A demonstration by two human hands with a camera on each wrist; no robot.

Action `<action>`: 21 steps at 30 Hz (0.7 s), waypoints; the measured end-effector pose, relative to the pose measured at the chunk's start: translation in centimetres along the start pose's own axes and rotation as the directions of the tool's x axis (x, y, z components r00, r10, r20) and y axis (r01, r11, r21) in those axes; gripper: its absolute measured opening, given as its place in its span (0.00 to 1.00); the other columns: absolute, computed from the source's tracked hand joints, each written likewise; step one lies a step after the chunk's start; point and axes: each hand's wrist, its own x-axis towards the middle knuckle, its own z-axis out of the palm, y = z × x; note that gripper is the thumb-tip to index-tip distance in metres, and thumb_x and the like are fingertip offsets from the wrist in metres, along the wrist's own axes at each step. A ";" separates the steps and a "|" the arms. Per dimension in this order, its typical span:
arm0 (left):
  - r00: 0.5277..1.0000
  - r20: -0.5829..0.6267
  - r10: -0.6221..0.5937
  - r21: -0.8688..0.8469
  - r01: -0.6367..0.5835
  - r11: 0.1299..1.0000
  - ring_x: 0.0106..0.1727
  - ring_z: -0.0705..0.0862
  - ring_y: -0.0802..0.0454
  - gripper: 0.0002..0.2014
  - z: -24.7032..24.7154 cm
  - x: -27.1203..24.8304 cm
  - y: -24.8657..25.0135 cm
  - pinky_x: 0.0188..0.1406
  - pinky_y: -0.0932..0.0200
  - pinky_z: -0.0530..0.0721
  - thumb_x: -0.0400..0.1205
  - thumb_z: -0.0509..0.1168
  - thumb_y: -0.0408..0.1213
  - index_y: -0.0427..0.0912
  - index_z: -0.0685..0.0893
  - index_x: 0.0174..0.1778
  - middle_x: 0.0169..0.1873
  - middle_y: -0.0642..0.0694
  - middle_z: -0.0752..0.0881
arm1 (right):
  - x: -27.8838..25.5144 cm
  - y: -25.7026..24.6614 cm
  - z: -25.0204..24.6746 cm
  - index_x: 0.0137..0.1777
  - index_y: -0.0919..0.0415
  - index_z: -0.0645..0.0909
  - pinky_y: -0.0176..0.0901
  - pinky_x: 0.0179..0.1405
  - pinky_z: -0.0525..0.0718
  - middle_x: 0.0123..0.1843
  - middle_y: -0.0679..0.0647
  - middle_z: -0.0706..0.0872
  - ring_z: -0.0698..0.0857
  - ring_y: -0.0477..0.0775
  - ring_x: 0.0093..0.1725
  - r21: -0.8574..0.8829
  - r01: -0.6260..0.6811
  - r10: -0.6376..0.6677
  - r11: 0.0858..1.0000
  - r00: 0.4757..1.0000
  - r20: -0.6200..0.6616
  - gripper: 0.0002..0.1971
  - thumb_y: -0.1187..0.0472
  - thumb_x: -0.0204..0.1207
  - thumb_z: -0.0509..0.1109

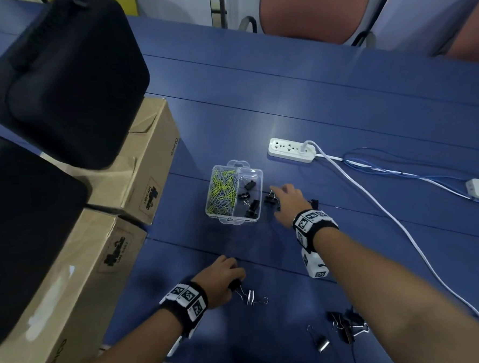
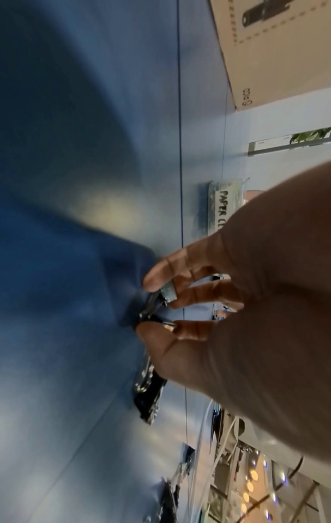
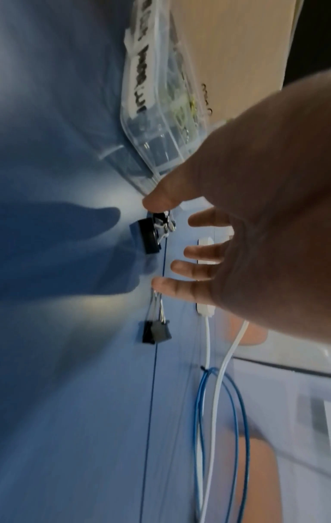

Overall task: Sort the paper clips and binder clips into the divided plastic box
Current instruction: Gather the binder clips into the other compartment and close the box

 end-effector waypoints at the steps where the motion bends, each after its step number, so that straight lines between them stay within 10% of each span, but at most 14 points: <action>1: 1.000 -0.009 -0.010 -0.018 0.010 1.000 0.52 0.73 0.47 0.15 0.0 0.0 -0.1 0.48 0.52 0.80 0.70 0.61 0.31 0.49 0.79 0.50 0.49 0.48 0.78 | 0.4 -0.4 0.2 0.83 0.47 0.57 0.60 0.64 0.79 0.77 0.59 0.63 0.67 0.65 0.73 -0.017 0.014 -0.014 1.000 1.000 0.015 0.38 0.58 0.75 0.70; 9: 0.988 -0.025 -0.150 -0.173 0.144 0.974 0.51 0.76 0.49 0.11 -1.3 0.4 0.2 0.47 0.60 0.74 0.73 0.66 0.30 0.46 0.81 0.49 0.46 0.49 0.83 | -0.5 -0.5 2.0 0.69 0.55 0.78 0.56 0.61 0.80 0.68 0.62 0.75 0.73 0.66 0.65 -0.102 0.064 -0.066 0.993 0.998 -0.014 0.20 0.69 0.79 0.63; 21: 0.955 -0.165 -0.246 -0.400 0.163 0.902 0.41 0.85 0.55 0.19 -4.1 1.8 0.8 0.43 0.55 0.85 0.61 0.74 0.24 0.51 0.82 0.40 0.38 0.54 0.86 | -5.5 0.4 3.4 0.53 0.60 0.76 0.47 0.38 0.75 0.56 0.63 0.73 0.74 0.61 0.42 0.092 -0.045 0.050 0.995 0.998 -0.045 0.14 0.72 0.69 0.65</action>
